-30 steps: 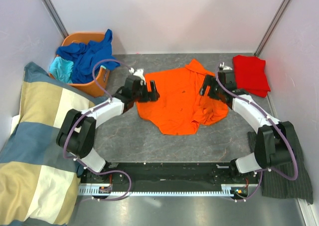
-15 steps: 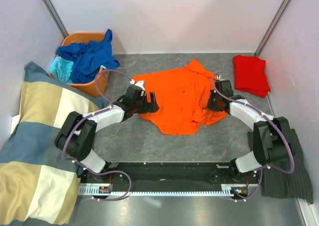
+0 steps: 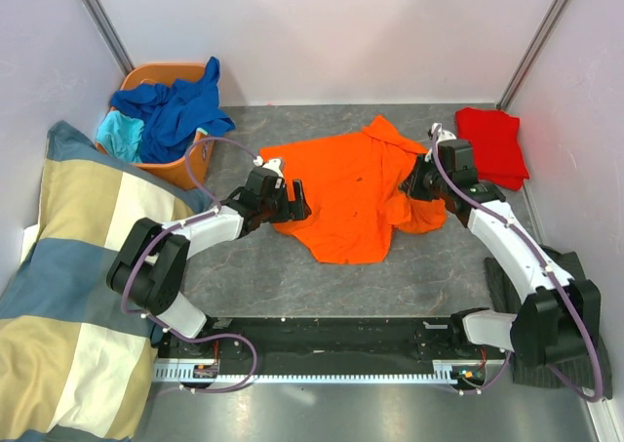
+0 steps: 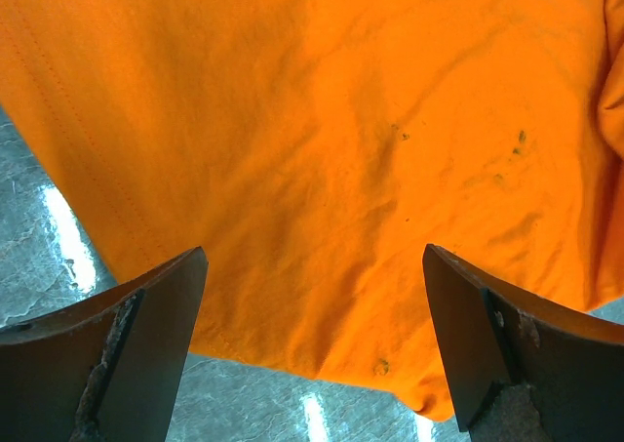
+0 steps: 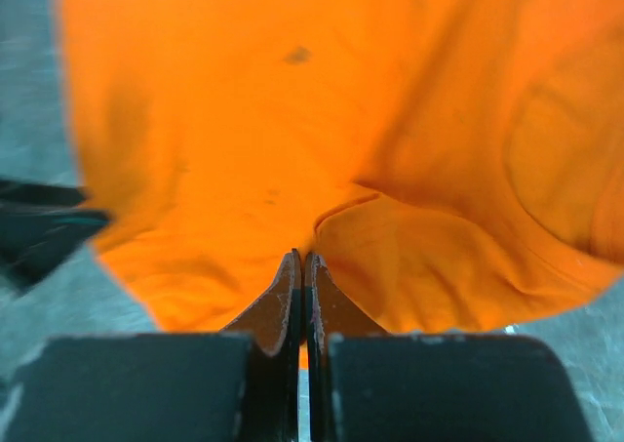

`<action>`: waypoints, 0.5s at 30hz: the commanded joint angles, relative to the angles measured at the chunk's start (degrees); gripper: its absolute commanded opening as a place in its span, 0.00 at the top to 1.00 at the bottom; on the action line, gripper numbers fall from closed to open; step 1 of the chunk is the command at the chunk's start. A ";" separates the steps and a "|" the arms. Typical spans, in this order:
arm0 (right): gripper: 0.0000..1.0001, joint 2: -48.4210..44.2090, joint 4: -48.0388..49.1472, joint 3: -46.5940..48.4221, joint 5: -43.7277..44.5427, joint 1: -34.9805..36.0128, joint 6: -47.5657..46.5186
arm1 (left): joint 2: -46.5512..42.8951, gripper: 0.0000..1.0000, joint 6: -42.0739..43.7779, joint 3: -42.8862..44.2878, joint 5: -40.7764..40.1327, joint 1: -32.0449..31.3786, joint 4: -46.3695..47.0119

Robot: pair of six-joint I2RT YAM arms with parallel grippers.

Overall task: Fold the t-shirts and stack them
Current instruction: Flatten out the tshirt

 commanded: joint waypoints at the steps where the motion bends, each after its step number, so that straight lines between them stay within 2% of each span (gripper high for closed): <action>1: 1.00 -1.65 -2.23 6.88 -8.94 1.74 -3.33 | -1.22 0.00 -1.88 0.17 0.45 -0.23 1.54; 2: 1.00 -1.13 -2.76 7.50 -13.13 2.44 -3.77 | -1.22 0.00 -2.23 0.17 0.62 -0.23 1.53; 5: 1.00 -0.42 -4.51 8.65 -18.08 5.16 -5.26 | -1.05 0.00 -2.85 0.17 0.97 -0.31 1.53; 11: 1.00 -0.06 -13.02 9.62 -18.71 13.51 -9.31 | -0.61 0.00 -3.02 0.26 1.41 -0.32 0.92; 12: 0.81 -0.41 -13.74 9.27 -17.67 14.13 -9.05 | -0.43 0.00 -3.11 0.26 1.59 -0.32 0.83; 13: 0.51 -1.11 -14.18 8.92 -15.31 14.49 -8.61 | -0.26 0.00 -3.02 0.52 1.59 -0.32 0.66; 14: 0.29 -3.12 -14.10 8.39 -12.24 14.66 -6.52 | -0.08 0.00 -3.02 0.61 1.50 -0.32 0.57; 15: 0.02 -4.19 -13.58 6.91 -8.73 14.67 -5.63 | 0.09 0.00 -3.02 0.70 1.59 -0.40 0.57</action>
